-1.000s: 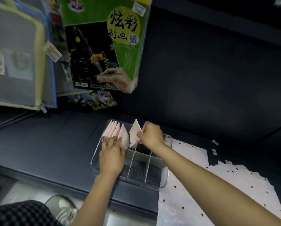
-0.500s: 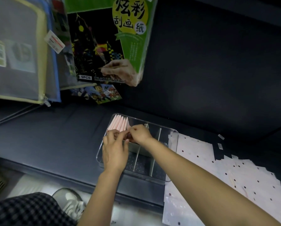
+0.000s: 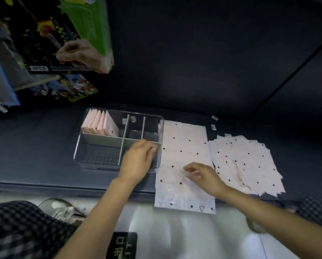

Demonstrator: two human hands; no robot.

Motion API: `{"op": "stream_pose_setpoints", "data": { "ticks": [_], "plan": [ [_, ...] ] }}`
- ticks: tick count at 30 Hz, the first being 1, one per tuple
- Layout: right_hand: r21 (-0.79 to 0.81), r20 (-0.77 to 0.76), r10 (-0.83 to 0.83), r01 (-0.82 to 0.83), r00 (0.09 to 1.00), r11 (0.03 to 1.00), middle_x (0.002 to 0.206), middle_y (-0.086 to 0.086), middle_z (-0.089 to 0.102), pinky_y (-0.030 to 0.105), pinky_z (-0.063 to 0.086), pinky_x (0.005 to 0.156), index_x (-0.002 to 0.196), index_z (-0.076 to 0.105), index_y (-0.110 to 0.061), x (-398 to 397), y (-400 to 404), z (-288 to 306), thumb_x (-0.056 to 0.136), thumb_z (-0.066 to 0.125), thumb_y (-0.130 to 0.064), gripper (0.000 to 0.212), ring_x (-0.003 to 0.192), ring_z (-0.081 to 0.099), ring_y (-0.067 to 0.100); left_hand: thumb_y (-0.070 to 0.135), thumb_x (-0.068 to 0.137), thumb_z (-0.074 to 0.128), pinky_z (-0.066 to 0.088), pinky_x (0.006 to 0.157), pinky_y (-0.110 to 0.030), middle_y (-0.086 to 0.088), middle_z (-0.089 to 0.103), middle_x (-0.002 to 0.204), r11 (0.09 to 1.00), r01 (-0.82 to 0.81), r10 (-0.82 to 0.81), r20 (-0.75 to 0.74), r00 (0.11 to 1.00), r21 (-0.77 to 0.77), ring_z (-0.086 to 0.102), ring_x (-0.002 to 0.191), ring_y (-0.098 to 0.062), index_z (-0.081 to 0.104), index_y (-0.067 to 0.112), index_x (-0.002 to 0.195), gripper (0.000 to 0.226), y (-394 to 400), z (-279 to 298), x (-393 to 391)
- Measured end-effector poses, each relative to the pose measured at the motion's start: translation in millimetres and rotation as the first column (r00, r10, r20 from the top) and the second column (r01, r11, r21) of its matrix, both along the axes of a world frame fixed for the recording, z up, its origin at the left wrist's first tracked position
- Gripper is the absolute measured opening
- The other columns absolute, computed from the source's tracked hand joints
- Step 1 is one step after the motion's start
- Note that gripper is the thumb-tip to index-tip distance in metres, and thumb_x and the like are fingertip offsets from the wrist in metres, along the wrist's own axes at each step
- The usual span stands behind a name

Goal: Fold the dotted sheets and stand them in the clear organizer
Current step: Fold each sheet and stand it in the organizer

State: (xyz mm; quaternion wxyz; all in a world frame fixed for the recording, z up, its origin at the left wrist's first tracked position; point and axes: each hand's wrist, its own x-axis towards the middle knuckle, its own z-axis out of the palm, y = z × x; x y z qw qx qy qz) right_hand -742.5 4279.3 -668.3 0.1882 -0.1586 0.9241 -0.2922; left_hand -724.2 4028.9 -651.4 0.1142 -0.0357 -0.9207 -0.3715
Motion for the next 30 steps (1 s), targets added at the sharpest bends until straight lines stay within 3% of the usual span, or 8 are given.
{"op": "stream_pose_setpoints", "data": {
  "ticks": [4, 7, 10, 14, 19, 21, 24, 30],
  "plan": [
    [0.229, 0.011, 0.134, -0.133, 0.991, 0.964, 0.132, -0.019, 0.042, 0.009, 0.027, 0.098, 0.132, 0.047, -0.027, 46.9, 66.9, -34.2, 0.086, 0.064, -0.04, 0.052, 0.124, 0.039, 0.001, 0.029, 0.095, 0.052, 0.042, 0.089, -0.025, 0.004, 0.057, 0.126, 0.932, 0.356, -0.316, 0.332, 0.889, -0.063, 0.053, 0.115, -0.016, 0.061, 0.021, 0.119, 0.027, 56.7, -29.4, 34.3],
    [0.284, -0.04, 0.255, -0.234, 0.966, 0.93, 0.146, -0.02, 0.024, 0.01, 0.019, 0.105, 0.14, 0.038, -0.026, 65.7, 92.2, -49.9, 0.084, 0.063, -0.046, 0.065, 0.134, 0.022, -0.002, 0.038, 0.09, 0.059, 0.012, 0.116, -0.026, 0.005, 0.014, 0.158, 0.802, 0.557, -0.373, 0.549, 0.748, -0.215, 0.012, 0.145, -0.014, 0.028, 0.025, 0.148, 0.066, 66.2, -59.9, 64.7],
    [0.317, -0.117, 0.34, -0.289, 0.933, 0.903, 0.153, -0.013, 0.02, 0.013, 0.018, 0.109, 0.139, 0.039, -0.021, 71.5, 103.8, -56.8, 0.09, 0.06, -0.032, 0.054, 0.14, 0.021, 0.004, 0.026, 0.089, 0.064, -0.009, 0.112, -0.022, 0.009, -0.007, 0.159, 0.739, 0.593, -0.368, 0.547, 0.752, -0.318, -0.008, 0.146, -0.012, 0.011, 0.029, 0.151, 0.082, 62.1, -74.5, 79.7],
    [0.221, -0.158, 0.272, -0.235, 0.949, 0.947, 0.146, -0.008, 0.039, 0.012, 0.024, 0.106, 0.117, 0.059, -0.014, 68.5, 108.8, -55.8, 0.095, 0.051, -0.019, 0.024, 0.136, 0.035, 0.007, 0.023, 0.097, 0.05, 0.011, 0.114, -0.019, 0.016, 0.015, 0.157, 0.775, 0.53, -0.342, 0.477, 0.809, -0.343, 0.01, 0.145, -0.006, 0.035, 0.034, 0.144, 0.051, 61.3, -73.7, 79.4],
    [0.086, 0.171, 0.144, -0.16, 0.975, 0.983, 0.092, -0.001, 0.068, 0.02, 0.042, 0.075, 0.094, 0.065, -0.01, 35.0, 105.2, -15.4, 0.093, 0.055, -0.022, 0.016, 0.085, 0.058, 0.008, 0.023, 0.095, 0.052, 0.045, 0.084, -0.023, 0.014, 0.067, 0.105, 0.897, 0.421, -0.294, 0.532, 0.794, -0.134, 0.06, 0.1, -0.004, 0.068, 0.023, 0.105, 0.019, 68.8, -47.4, 65.0],
    [0.04, 0.313, 0.18, -0.202, 0.933, 0.978, 0.078, -0.006, 0.059, 0.013, 0.036, 0.064, 0.088, 0.065, -0.013, 15.5, 107.0, 11.1, 0.091, 0.059, -0.02, 0.01, 0.071, 0.049, 0.003, 0.017, 0.093, 0.056, 0.042, 0.066, -0.016, 0.018, 0.062, 0.076, 0.912, 0.405, -0.359, 0.601, 0.715, 0.062, 0.056, 0.072, 0.005, 0.069, 0.018, 0.092, 0.013, 70.4, -29.2, 51.8],
    [-0.09, 0.47, 0.188, -0.165, 0.863, 0.982, 0.073, -0.005, 0.053, 0.013, 0.036, 0.062, 0.082, 0.063, -0.019, -4.6, 111.4, 43.6, 0.093, 0.059, -0.021, 0.012, 0.066, 0.045, 0.007, 0.016, 0.093, 0.058, 0.039, 0.064, -0.019, 0.011, 0.056, 0.071, 0.873, 0.416, -0.477, 0.623, 0.619, 0.255, 0.048, 0.064, 0.001, 0.065, 0.017, 0.085, 0.011, 69.2, 1.7, 32.5],
    [-0.261, 0.392, -0.084, 0.199, 0.916, 0.945, 0.08, 0.0, 0.064, 0.025, 0.051, 0.077, 0.085, 0.065, -0.012, -44.1, 107.9, 43.7, 0.093, 0.057, -0.017, 0.013, 0.072, 0.06, 0.009, 0.019, 0.094, 0.057, 0.042, 0.077, -0.026, 0.012, 0.059, 0.103, 0.997, -0.036, 0.021, 0.193, 0.981, 0.073, 0.05, 0.087, -0.01, 0.06, 0.027, 0.114, 0.023, 79.5, 17.7, 21.3]
  ]
}}
